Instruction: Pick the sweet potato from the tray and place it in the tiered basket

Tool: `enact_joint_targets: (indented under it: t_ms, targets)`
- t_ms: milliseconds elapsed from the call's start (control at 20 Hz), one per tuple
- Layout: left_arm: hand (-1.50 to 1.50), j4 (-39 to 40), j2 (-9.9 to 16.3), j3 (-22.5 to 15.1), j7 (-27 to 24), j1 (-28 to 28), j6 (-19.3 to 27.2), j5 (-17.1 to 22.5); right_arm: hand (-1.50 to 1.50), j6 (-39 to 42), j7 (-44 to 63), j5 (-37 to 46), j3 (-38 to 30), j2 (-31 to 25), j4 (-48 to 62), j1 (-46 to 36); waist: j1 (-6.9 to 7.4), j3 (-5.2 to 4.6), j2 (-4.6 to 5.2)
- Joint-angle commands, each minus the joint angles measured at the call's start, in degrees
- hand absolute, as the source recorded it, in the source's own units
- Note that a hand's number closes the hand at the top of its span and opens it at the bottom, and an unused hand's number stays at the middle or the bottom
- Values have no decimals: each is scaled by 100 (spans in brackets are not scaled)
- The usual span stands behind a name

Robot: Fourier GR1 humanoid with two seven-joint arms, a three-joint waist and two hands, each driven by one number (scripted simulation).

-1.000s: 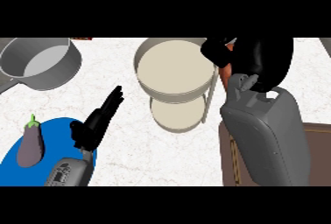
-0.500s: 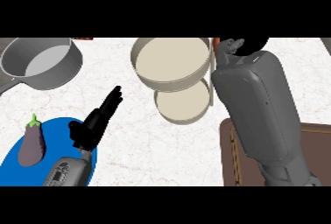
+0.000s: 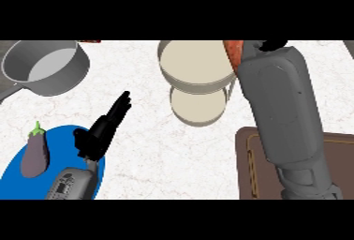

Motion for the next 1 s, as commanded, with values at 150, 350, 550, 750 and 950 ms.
enact_joint_targets:
  t_ms: [150,350,550,750,950]
  targets:
    - [0,56,81,216,31,58,8,121,-150,-1472,1359,1234,154,77,-101,-146,-294,-21,-89]
    - [0,177,96,236,-168,343,59,60,-150,-1426,1406,2567,-64,77,-470,187,-555,-26,-144]
    - [0,174,59,277,-266,480,154,37,-150,-1183,1347,3348,-357,77,-1480,488,-730,-15,-190]
    - [0,-24,175,381,-203,580,112,124,-150,-789,1343,3567,-286,79,-2920,958,-722,-6,-239]
    - [0,-174,269,395,-195,788,99,103,-150,-250,1218,3535,-208,79,-4411,1734,-781,2,-260]
